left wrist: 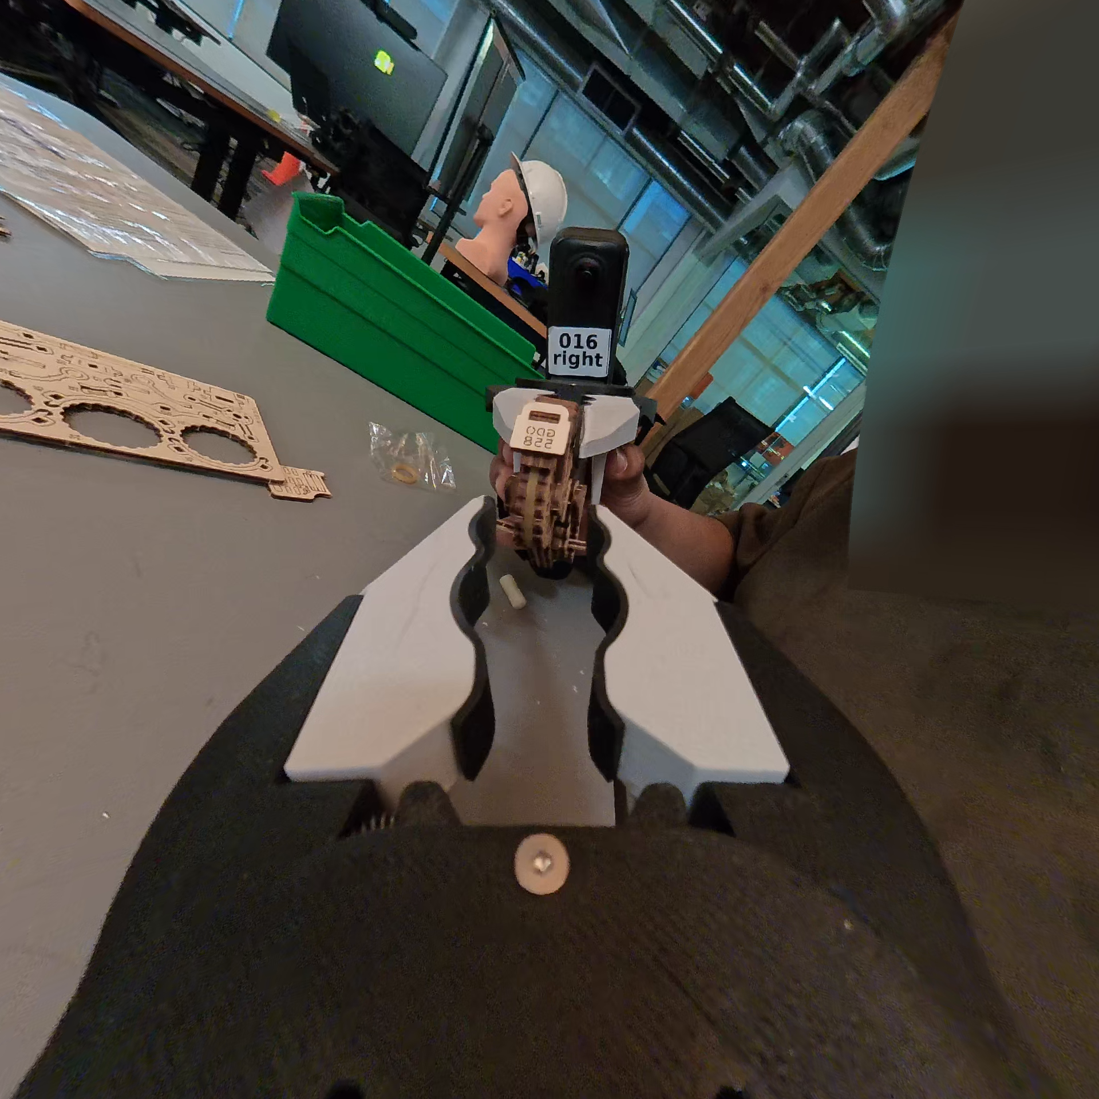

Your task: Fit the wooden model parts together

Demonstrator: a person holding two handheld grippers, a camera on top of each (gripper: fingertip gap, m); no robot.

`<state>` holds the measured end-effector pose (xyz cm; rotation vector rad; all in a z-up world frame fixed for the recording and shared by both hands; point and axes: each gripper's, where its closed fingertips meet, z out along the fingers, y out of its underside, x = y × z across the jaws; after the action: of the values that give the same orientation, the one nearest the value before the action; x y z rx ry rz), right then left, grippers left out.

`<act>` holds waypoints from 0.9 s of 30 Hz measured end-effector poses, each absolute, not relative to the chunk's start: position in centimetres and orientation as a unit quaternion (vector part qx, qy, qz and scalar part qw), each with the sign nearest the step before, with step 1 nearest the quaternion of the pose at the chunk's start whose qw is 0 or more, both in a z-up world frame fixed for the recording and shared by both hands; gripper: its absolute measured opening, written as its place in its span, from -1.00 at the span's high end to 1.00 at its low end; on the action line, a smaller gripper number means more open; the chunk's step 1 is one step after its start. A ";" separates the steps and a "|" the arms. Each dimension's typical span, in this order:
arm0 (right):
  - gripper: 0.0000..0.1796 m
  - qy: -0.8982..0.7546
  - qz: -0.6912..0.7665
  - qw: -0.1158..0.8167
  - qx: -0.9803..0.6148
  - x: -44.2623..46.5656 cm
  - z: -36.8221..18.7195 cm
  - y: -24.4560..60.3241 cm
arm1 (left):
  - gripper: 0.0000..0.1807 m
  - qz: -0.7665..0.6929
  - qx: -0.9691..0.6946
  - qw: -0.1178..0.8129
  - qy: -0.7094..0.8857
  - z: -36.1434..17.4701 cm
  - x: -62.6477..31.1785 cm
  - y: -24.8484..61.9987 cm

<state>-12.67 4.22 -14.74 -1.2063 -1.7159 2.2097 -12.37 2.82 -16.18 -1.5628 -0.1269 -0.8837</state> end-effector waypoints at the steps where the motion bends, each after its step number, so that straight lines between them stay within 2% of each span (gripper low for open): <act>1: 0.86 -0.562 0.725 0.046 -0.396 -12.7 -14.7 4.2 | 0.69 -0.384 -0.680 0.622 -0.056 -16.1 -12.4 2.8; 27: 0.86 -0.582 0.711 0.026 -0.393 -12.4 -15.6 3.2 | 0.73 -0.378 -0.666 0.641 -0.049 -15.3 -12.5 2.6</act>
<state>-12.40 3.15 -15.60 -1.2152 -1.7987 2.1990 -12.54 2.56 -15.28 -1.5180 -0.1125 -0.8622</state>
